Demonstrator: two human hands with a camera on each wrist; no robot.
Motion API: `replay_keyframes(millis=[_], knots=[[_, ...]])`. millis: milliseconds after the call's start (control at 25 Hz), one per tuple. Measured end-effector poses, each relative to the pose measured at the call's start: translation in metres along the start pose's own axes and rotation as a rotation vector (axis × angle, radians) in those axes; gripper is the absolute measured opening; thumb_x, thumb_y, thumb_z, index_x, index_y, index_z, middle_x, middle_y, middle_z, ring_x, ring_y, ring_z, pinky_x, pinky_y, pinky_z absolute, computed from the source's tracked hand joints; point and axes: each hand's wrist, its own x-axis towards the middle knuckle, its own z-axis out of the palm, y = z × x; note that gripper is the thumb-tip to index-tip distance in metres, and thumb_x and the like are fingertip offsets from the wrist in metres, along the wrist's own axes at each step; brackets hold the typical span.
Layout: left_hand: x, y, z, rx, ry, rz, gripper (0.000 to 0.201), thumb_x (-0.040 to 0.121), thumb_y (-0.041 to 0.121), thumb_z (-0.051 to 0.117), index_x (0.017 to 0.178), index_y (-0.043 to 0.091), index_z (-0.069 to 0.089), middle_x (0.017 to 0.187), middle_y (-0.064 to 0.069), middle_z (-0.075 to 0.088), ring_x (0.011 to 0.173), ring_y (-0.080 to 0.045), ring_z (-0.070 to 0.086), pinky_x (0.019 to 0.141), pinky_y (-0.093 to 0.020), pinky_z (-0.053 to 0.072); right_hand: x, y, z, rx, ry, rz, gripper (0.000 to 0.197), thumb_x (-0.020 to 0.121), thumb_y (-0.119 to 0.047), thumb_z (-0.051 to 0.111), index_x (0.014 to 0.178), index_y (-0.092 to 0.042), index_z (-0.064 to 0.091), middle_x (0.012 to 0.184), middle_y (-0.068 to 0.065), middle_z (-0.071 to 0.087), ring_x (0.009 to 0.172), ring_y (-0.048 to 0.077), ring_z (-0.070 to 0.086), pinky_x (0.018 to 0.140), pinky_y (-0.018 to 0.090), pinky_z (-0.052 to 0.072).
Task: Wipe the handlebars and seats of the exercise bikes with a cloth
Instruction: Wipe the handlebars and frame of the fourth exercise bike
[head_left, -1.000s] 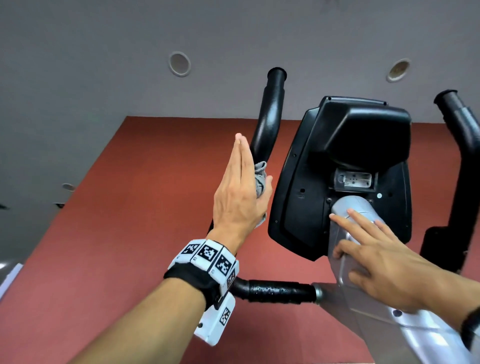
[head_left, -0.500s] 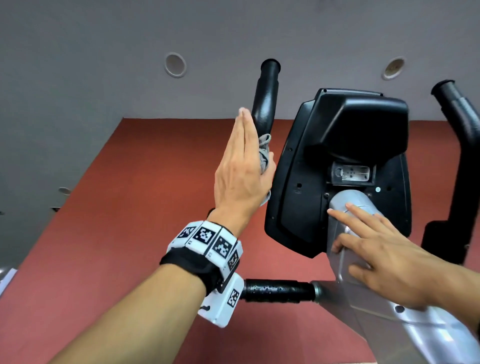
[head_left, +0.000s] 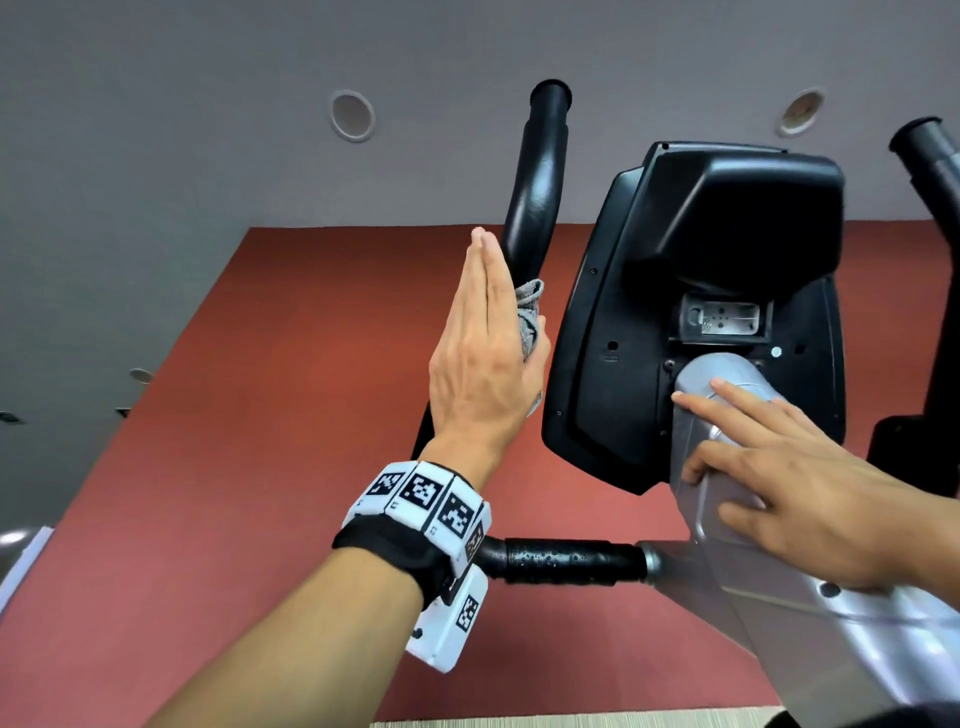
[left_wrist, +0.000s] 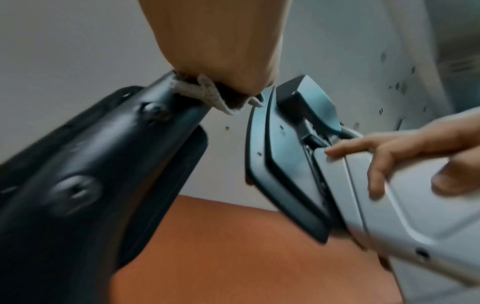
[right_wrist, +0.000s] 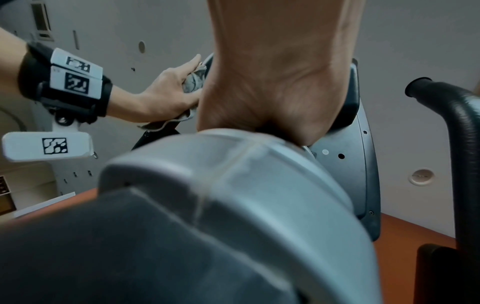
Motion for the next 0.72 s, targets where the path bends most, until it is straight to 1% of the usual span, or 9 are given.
replay_keyframes(millis=[80,160,240,360,480,520,600,640,720], knots=[[-0.024,-0.013,-0.004,-0.019,-0.032,-0.001,0.081,0.097,0.021,0.066,0.158,-0.003,0.017,0.164,-0.018,0.031,0.150,-0.025,0.036,0.110,-0.035,0.048,0.000,0.002,0.000,-0.014,-0.002,0.001,0.045,0.078,-0.049,0.025,0.118,-0.046,0.046,0.164,-0.019,-0.023,0.146,0.007,-0.037,0.117,0.025,-0.019],[-0.039,-0.016,-0.007,-0.056,-0.071,-0.056,0.081,0.097,0.023,0.065,0.159,-0.002,0.019,0.164,-0.016,0.031,0.150,-0.022,0.036,0.111,-0.031,0.046,0.000,0.003,0.002,-0.025,-0.003,-0.001,0.039,0.083,-0.050,0.029,0.118,-0.046,0.046,0.163,-0.021,-0.024,0.144,0.004,-0.039,0.106,0.017,-0.031],[-0.032,-0.009,-0.005,-0.072,-0.060,-0.121,0.081,0.096,0.024,0.064,0.159,-0.002,0.020,0.163,-0.016,0.032,0.150,-0.023,0.036,0.113,-0.031,0.045,0.000,0.003,0.003,-0.042,0.001,-0.003,0.035,0.083,-0.051,0.031,0.115,-0.049,0.044,0.163,-0.022,-0.025,0.137,-0.002,-0.046,0.098,0.014,-0.036],[-0.014,-0.009,-0.005,-0.077,-0.061,-0.061,0.083,0.096,0.025,0.064,0.159,-0.002,0.017,0.164,-0.018,0.030,0.150,-0.024,0.035,0.113,-0.024,0.039,0.002,0.004,0.004,-0.018,0.028,-0.016,0.039,0.077,-0.049,0.029,0.111,-0.050,0.047,0.166,-0.020,-0.018,0.129,-0.010,-0.049,0.099,0.010,-0.032],[-0.044,-0.029,-0.007,-0.095,-0.082,-0.085,0.083,0.098,0.031,0.062,0.160,-0.001,0.016,0.165,-0.015,0.029,0.150,-0.019,0.032,0.113,-0.011,0.029,0.003,0.002,0.003,-0.012,0.026,-0.031,0.045,0.076,-0.048,0.029,0.116,-0.047,0.050,0.167,-0.018,-0.014,0.144,-0.002,-0.035,0.108,0.013,-0.023],[-0.060,-0.032,-0.010,-0.097,-0.096,-0.122,0.084,0.098,0.033,0.061,0.160,0.000,0.016,0.165,-0.015,0.029,0.150,-0.018,0.032,0.114,-0.013,0.030,0.002,0.003,0.003,-0.024,0.025,-0.026,0.046,0.077,-0.049,0.029,0.118,-0.046,0.050,0.167,-0.017,-0.014,0.147,0.003,-0.031,0.113,0.018,-0.019],[-0.081,-0.034,-0.013,-0.076,-0.127,-0.163,0.084,0.097,0.033,0.061,0.161,0.003,0.016,0.165,-0.013,0.030,0.151,-0.018,0.032,0.115,-0.025,0.038,0.000,0.001,0.002,-0.025,0.019,-0.013,0.038,0.085,-0.049,0.035,0.120,-0.045,0.050,0.168,-0.015,-0.015,0.149,0.007,-0.028,0.117,0.023,-0.013],[-0.082,-0.033,-0.012,-0.063,-0.122,-0.155,0.083,0.097,0.032,0.061,0.161,0.003,0.016,0.165,-0.013,0.030,0.151,-0.018,0.032,0.115,-0.028,0.040,-0.002,0.001,0.001,-0.023,0.019,-0.010,0.033,0.090,-0.047,0.038,0.120,-0.045,0.050,0.167,-0.016,-0.015,0.149,0.007,-0.029,0.115,0.022,-0.014],[-0.067,-0.028,-0.009,-0.040,-0.103,-0.132,0.083,0.096,0.028,0.063,0.161,0.002,0.017,0.165,-0.013,0.030,0.150,-0.018,0.033,0.115,-0.025,0.038,-0.002,0.001,0.001,0.004,0.018,-0.021,0.037,0.086,-0.049,0.034,0.119,-0.045,0.050,0.167,-0.017,-0.015,0.148,0.006,-0.029,0.111,0.018,-0.018]])
